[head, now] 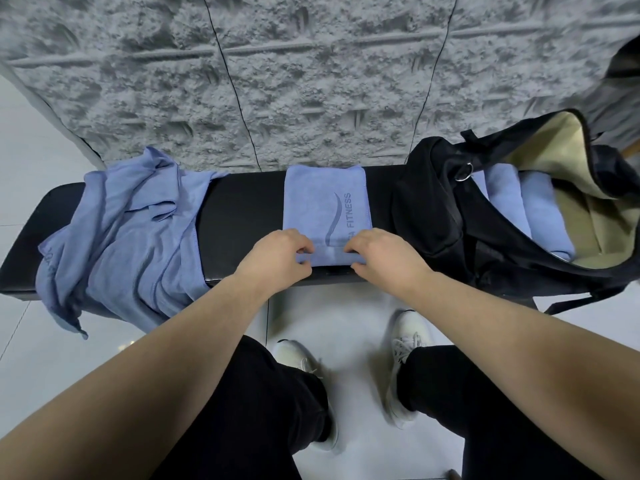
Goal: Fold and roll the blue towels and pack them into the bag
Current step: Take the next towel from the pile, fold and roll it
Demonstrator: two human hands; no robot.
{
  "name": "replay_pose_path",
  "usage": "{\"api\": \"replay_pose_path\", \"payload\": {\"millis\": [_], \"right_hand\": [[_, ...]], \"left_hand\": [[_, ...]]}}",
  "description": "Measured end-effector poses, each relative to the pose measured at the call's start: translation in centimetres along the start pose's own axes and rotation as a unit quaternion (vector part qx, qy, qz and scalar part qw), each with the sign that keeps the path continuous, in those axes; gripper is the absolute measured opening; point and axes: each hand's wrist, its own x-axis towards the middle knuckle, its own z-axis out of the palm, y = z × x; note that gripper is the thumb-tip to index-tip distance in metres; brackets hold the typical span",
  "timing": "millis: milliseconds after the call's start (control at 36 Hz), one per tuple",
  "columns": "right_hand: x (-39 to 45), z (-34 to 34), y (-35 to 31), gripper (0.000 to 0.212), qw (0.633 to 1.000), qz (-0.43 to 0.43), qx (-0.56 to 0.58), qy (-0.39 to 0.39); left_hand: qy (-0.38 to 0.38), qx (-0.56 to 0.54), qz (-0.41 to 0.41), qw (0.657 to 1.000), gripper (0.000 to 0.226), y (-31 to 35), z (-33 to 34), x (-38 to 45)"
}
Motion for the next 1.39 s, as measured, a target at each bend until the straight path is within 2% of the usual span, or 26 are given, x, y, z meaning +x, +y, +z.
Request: {"api": "replay_pose_path", "payload": {"millis": [417, 639, 944, 1250, 1389], "right_hand": [[0.3, -0.1, -0.4, 0.042, 1.0, 0.006, -0.027, -0.003], [-0.4, -0.5, 0.0, 0.046, 1.0, 0.019, -0.013, -0.022], [-1.2, -0.8, 0.4, 0.033, 0.996, 0.042, 0.047, -0.068], [-0.3, -0.8, 0.9, 0.04, 0.98, 0.118, 0.145, -0.07], [-0.1, -0.8, 1.4, 0.026, 0.958, 0.155, 0.235, -0.059]], "left_hand": [[0.027, 0.105, 0.04, 0.993, 0.031, 0.6, 1.1, 1.0], [0.016, 0.111, 0.054, 0.992, 0.036, 1.3, 1.2, 0.7], [-0.05, 0.06, 0.047, 0.996, 0.016, 1.2, 0.9, 0.2], [-0.041, -0.003, 0.03, 0.999, 0.022, 0.7, 0.8, 0.4], [-0.023, -0.045, 0.032, 0.998, 0.022, 0.5, 0.9, 0.8]]}}
